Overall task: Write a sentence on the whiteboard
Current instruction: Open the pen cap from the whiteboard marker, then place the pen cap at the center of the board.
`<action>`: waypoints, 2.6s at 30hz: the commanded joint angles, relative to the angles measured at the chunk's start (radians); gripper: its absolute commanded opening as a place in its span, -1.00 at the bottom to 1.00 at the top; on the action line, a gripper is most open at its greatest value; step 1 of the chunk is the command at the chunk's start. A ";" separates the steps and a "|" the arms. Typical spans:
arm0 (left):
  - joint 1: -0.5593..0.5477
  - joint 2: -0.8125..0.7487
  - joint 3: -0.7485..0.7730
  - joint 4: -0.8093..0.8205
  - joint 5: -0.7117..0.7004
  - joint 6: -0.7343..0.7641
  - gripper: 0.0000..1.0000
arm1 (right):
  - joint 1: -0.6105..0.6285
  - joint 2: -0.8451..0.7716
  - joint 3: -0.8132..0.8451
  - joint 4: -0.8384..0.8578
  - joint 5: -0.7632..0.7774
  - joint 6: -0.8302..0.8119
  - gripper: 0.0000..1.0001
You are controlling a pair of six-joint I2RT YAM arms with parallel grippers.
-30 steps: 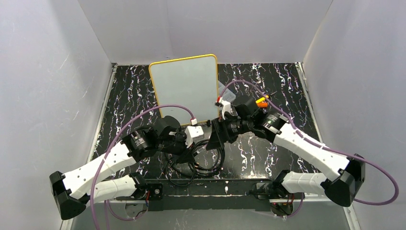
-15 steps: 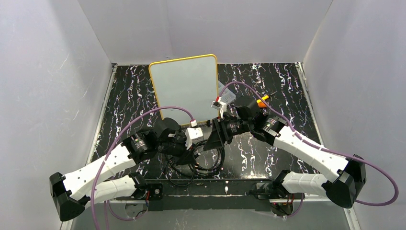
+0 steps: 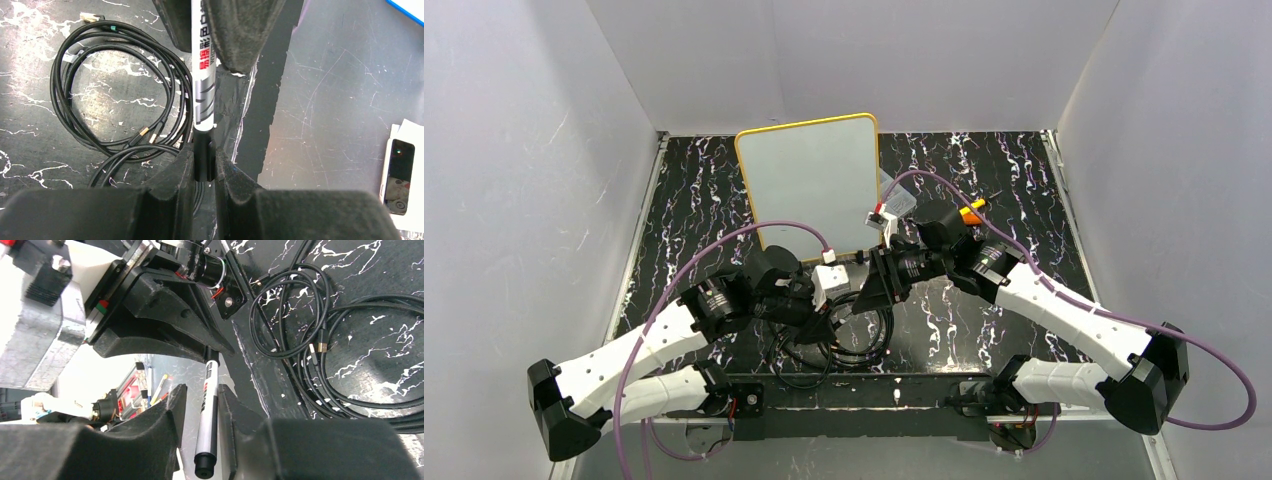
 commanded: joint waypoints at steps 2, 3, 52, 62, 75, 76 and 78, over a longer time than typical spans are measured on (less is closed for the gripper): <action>-0.002 -0.011 -0.014 0.015 0.011 -0.007 -1.00 | 0.005 -0.001 0.019 -0.030 0.002 -0.043 -0.43; -0.002 -0.013 -0.015 0.015 0.011 -0.007 -1.00 | 0.005 0.001 0.022 -0.035 0.004 -0.049 -0.52; 0.046 -0.120 -0.057 -0.047 -0.507 -0.181 -1.00 | -0.168 -0.080 0.308 -0.487 0.346 -0.399 -0.97; 0.494 -0.128 -0.156 -0.085 -0.523 -0.488 -1.00 | -0.168 -0.292 0.025 -0.075 0.500 -0.324 -0.97; 0.672 0.030 -0.302 0.002 -0.757 -0.685 -1.00 | -0.168 -0.417 -0.102 0.075 0.547 -0.346 -0.97; 0.672 0.049 -0.307 0.011 -0.751 -0.687 -1.00 | -0.168 -0.420 -0.103 0.075 0.547 -0.348 -0.97; 0.673 0.081 -0.315 0.022 -0.744 -0.689 -0.99 | -0.167 -0.422 -0.110 0.078 0.547 -0.350 -0.97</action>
